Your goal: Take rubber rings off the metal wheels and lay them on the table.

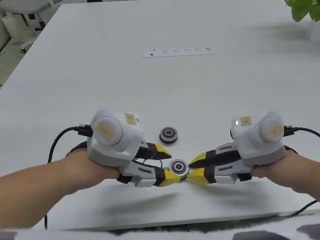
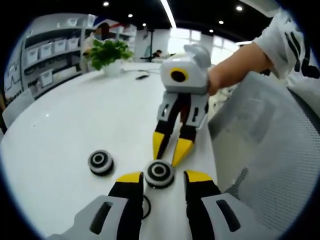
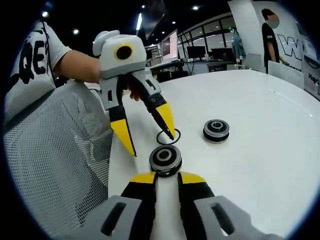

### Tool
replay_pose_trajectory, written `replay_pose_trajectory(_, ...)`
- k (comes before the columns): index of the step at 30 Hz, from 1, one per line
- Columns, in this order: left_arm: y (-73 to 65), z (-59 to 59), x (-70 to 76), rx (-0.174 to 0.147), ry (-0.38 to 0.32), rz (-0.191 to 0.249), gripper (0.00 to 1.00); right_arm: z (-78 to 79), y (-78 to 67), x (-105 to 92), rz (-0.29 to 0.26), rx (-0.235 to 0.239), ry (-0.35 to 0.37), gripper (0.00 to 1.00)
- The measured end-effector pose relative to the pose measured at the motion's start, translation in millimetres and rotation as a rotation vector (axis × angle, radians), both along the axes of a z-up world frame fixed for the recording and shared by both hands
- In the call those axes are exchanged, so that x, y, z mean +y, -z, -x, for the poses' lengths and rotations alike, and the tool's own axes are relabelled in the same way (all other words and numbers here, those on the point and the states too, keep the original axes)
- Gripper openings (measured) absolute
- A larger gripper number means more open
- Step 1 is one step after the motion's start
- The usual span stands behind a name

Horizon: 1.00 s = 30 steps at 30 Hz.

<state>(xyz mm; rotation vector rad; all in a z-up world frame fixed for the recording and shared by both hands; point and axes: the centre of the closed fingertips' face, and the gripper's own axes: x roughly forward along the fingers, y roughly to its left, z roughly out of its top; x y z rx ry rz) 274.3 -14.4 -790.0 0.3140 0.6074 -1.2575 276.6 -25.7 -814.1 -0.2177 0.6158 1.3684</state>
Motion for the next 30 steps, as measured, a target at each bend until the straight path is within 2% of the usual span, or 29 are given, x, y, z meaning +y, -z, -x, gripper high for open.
replay_pose_trajectory(6, 0.7, -1.5, -5.4, -0.005, -0.001, 0.006, 0.26, 0.3, 0.0, 0.4, -0.005, -0.007, 0.001, 0.1)
replay_pose_trajectory(9, 3.8, -0.9, -6.6, -0.006, 0.002, -0.004, 0.23, 0.0, 0.1, -0.2, -0.005, -0.008, 0.003, 0.1)
replay_pose_trajectory(11, 6.6, -1.3, -7.0, -0.018, 0.003, -0.016, 0.22, -0.1, 0.3, -0.3, -0.004, -0.008, 0.003, 0.09)
replay_pose_trajectory(12, 8.4, -0.9, -6.0, -0.009, -0.001, -0.025, 0.21, -0.2, 0.4, -0.3, -0.005, -0.007, 0.004, 0.09)
replay_pose_trajectory(13, 6.6, -2.1, -7.0, -0.016, -0.004, -0.014, 0.21, -0.3, 0.5, -0.5, -0.005, -0.007, 0.005, 0.09)
replay_pose_trajectory(15, 6.1, -2.4, -6.6, -0.007, -0.021, -0.008, 0.2, -0.1, 0.6, -0.7, -0.006, -0.006, 0.005, 0.09)
replay_pose_trajectory(21, 6.2, -7.0, -5.5, -0.038, -0.049, -0.013, 0.14, 0.0, 1.3, -1.1, -0.008, -0.004, 0.008, 0.09)
replay_pose_trajectory(23, 6.4, -6.2, -6.3, -0.036, -0.057, -0.008, 0.14, -0.2, 1.6, -1.8, -0.01, -0.001, 0.011, 0.08)
replay_pose_trajectory(28, 6.9, -4.0, -7.8, -0.068, -0.05, -0.022, 0.14, 0.1, 2.0, -3.3, -0.013, 0.025, 0.023, 0.04)
replay_pose_trajectory(30, 6.9, -4.5, -8.0, -0.071, -0.051, -0.021, 0.14, 0.1, 2.3, -3.3, -0.014, 0.036, 0.03, 0.03)
